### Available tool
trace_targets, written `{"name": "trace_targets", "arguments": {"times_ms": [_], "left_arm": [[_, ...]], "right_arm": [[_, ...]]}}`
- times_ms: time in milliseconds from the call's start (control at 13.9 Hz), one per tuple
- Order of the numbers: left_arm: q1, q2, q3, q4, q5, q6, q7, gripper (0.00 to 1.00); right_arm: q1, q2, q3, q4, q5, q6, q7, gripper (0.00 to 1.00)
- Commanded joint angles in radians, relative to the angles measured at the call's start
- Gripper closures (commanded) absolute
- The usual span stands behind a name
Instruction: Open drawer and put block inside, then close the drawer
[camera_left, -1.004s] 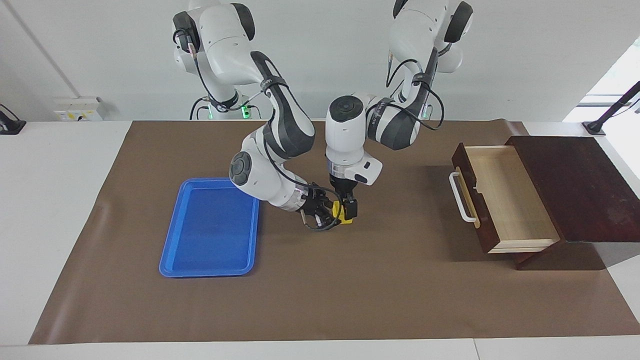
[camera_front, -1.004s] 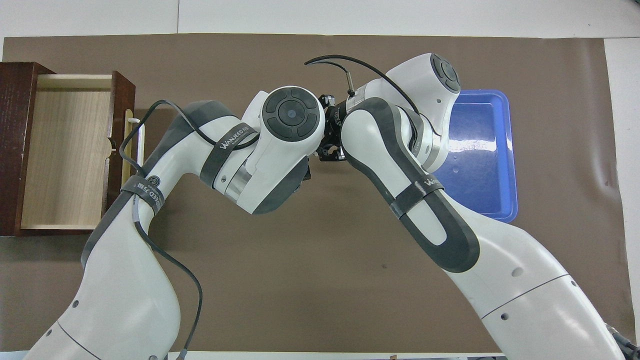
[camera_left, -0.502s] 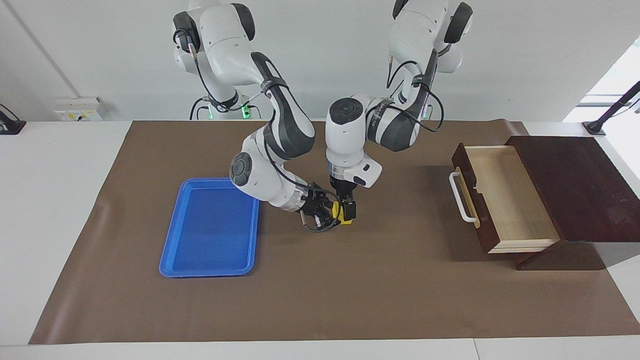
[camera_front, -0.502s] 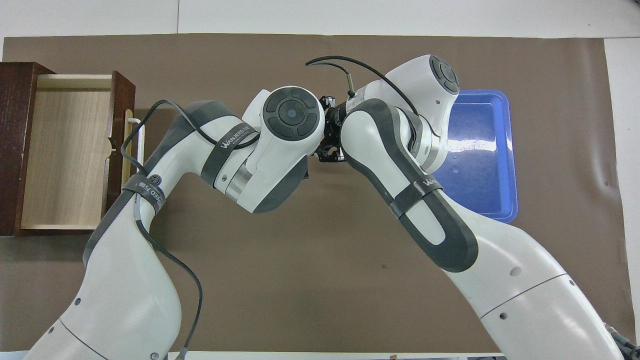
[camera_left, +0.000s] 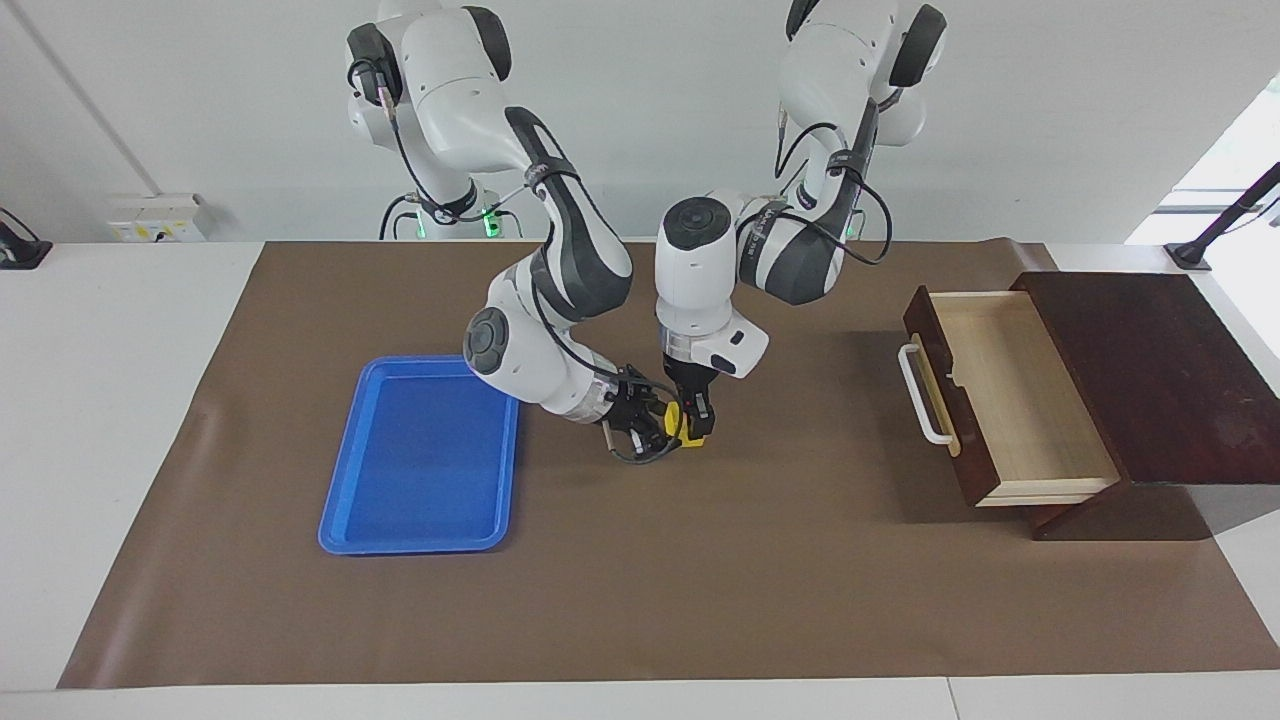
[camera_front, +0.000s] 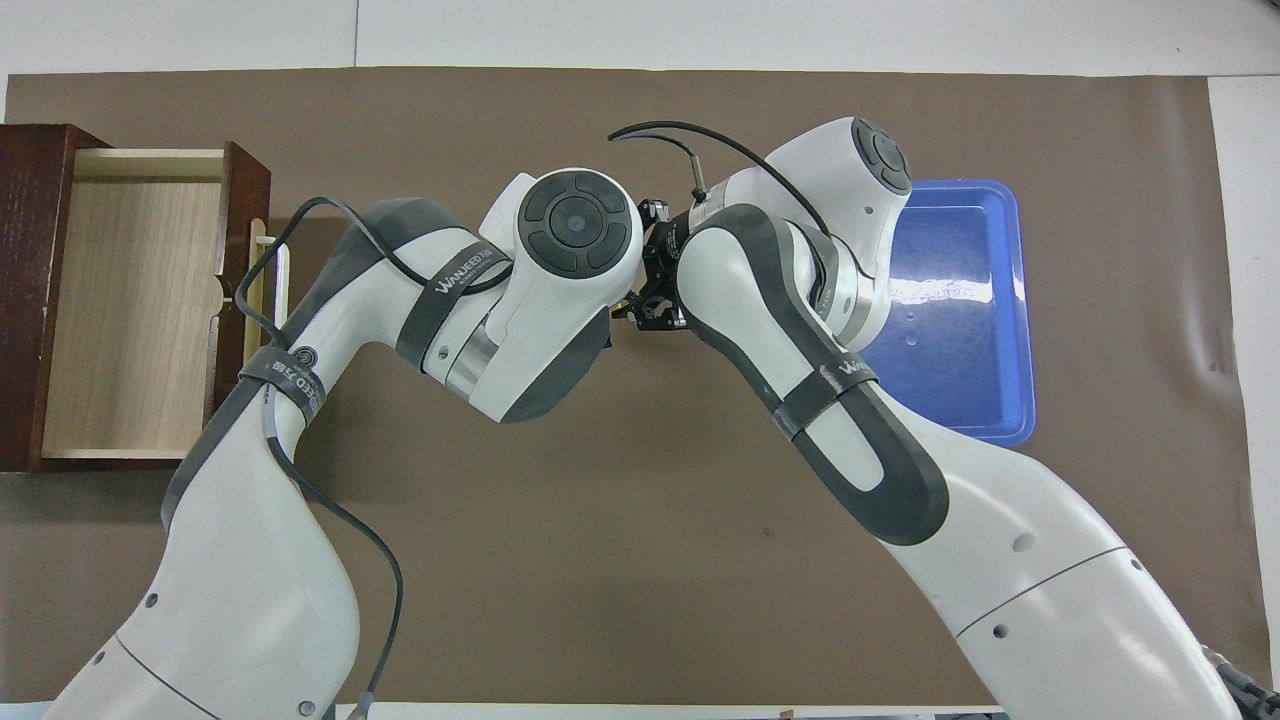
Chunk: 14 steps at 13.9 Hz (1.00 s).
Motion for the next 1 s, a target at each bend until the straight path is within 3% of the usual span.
{"name": "trace_targets", "arguments": {"times_ms": [0, 932], "left_arm": [[-0.005, 0.007, -0.005, 0.0, -0.01, -0.026, -0.002, 1.0], [-0.005, 0.007, -0.003, 0.005, -0.007, -0.042, -0.001, 1.0]], "right_arm": [[-0.002, 0.0, -0.002, 0.012, 0.029, 0.034, 0.021, 1.0], [-0.005, 0.0, -0.002, 0.012, 0.029, 0.036, 0.035, 1.0]]}}
